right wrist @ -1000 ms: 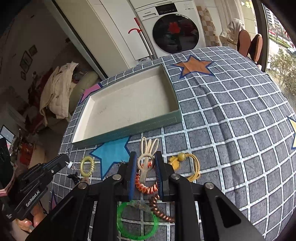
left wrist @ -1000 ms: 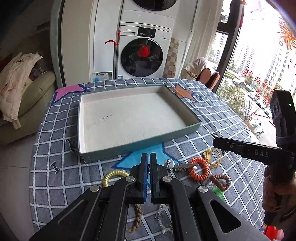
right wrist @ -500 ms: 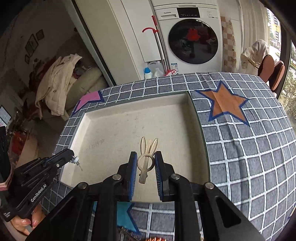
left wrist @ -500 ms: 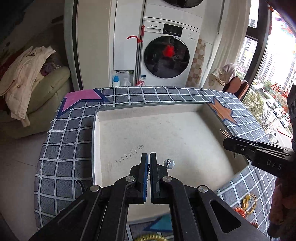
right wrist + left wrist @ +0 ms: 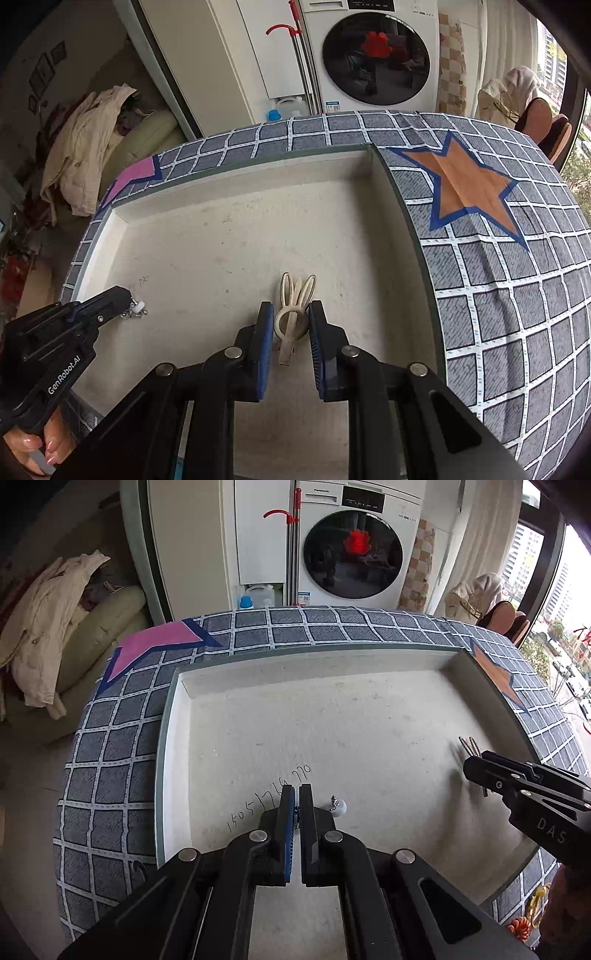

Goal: Organize jewelry
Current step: 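Carry both items into the teal tray and open both tools to release them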

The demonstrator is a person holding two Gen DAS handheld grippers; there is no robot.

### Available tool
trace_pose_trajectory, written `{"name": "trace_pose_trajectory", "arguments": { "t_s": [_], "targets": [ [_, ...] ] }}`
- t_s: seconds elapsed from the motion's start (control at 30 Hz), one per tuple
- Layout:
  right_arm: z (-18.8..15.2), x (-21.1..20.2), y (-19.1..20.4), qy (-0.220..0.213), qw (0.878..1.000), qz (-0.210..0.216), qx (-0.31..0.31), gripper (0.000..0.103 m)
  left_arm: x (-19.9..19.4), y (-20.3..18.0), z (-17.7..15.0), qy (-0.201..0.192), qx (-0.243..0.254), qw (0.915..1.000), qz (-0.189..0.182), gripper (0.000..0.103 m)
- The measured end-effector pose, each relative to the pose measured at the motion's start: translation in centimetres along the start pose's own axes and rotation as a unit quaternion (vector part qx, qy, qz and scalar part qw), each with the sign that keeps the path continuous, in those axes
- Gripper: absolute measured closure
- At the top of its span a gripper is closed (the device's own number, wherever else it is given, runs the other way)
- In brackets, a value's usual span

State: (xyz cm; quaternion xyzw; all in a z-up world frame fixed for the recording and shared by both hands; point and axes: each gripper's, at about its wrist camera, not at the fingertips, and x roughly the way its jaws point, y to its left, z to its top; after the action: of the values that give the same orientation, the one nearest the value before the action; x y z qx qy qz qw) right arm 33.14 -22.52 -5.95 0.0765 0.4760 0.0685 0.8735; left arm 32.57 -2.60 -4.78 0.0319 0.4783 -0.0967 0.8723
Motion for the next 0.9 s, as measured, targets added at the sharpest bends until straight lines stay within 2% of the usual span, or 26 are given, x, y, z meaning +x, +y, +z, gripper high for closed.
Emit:
{"name": "trace_pose_trajectory", "arguments": {
  "t_s": [0.13,0.2,0.27,0.6,0.9],
  "targets": [
    [-0.2,0.0,0.5,-0.003,1.0,-0.017,-0.015,0.081,0.2,-0.3,-0.1,0.003,0.012,0.9999,0.011,0.081],
    [-0.2,0.0,0.7,-0.002,1.0,-0.016,-0.017,0.073,0.1,-0.2,0.1,0.007,0.008,0.9999,0.01,0.081],
    [-0.2,-0.2,0.8,0.002,1.0,-0.006,-0.011,0.054,-0.1,0.1,0.0,0.01,-0.002,0.9999,0.008,0.081],
    [-1.5,-2.4,1.0,-0.014,1.0,0.01,0.007,0.043,-3.2,1.7,-0.4,-0.037,-0.031,0.9988,0.0,0.081],
    [-2.7,-4.4,2.0,-0.029,0.999,0.015,0.005,0.035,-5.0,2.0,-1.5,-0.053,-0.031,0.9981,-0.006,0.081]
  ]
}}
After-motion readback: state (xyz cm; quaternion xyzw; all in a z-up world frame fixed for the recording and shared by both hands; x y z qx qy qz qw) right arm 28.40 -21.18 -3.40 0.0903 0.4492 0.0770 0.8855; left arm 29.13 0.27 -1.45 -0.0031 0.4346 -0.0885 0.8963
